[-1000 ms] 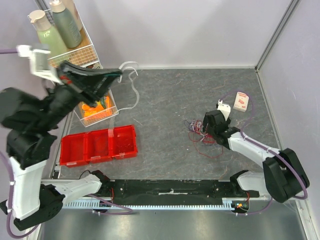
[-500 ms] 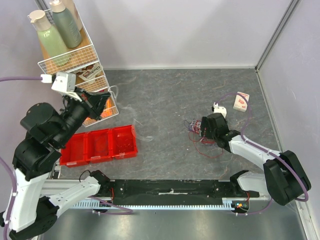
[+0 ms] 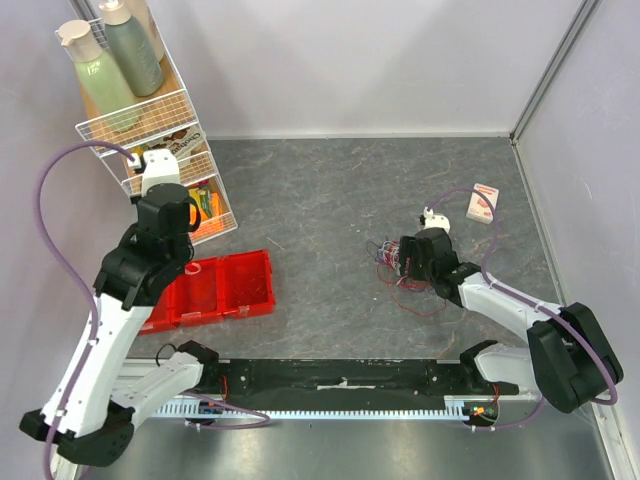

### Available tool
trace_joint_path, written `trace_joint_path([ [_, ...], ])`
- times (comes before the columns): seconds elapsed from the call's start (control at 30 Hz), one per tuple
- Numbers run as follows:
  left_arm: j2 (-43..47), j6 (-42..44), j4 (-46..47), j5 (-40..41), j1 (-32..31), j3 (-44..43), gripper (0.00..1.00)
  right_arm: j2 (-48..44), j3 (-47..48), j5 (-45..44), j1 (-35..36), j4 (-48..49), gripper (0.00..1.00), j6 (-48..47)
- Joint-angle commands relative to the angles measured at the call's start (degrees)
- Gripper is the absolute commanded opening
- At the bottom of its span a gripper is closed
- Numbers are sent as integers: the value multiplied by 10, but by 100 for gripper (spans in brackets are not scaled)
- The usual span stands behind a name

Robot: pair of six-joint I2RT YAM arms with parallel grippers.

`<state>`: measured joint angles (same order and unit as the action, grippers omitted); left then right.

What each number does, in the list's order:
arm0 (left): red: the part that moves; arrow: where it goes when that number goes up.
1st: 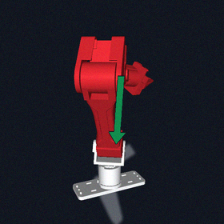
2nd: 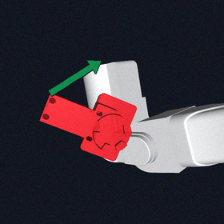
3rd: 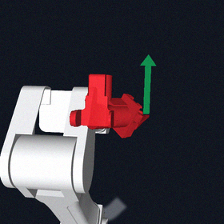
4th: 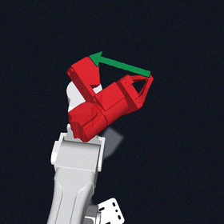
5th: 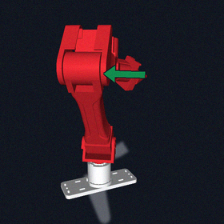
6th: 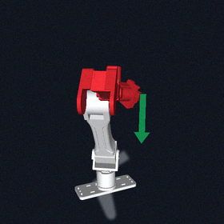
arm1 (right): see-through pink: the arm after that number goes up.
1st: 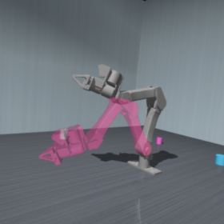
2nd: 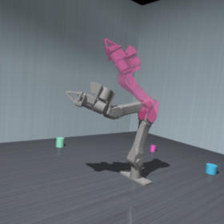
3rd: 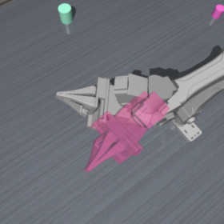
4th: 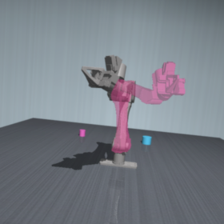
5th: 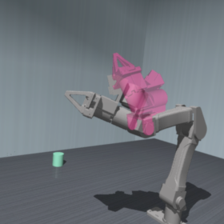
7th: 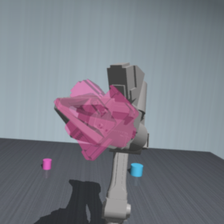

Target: Untangle the cables

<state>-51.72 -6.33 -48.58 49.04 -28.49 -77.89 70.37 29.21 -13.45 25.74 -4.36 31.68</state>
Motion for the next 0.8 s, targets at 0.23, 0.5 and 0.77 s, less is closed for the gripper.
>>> trace_joint_path([
  [0.23, 30, -26, 76, 69, 208, 75, 2, -10, -3, 19, 1, 25, 81, -10],
  [0.5, 28, -4, 89, 29, 209, -61, 2, -1, -1, 27, 1, 30, 81, -11],
  [0.77, 40, 35, 117, 43, 208, -57, 2, -10, -5, 26, 1, 32, 81, -11],
])
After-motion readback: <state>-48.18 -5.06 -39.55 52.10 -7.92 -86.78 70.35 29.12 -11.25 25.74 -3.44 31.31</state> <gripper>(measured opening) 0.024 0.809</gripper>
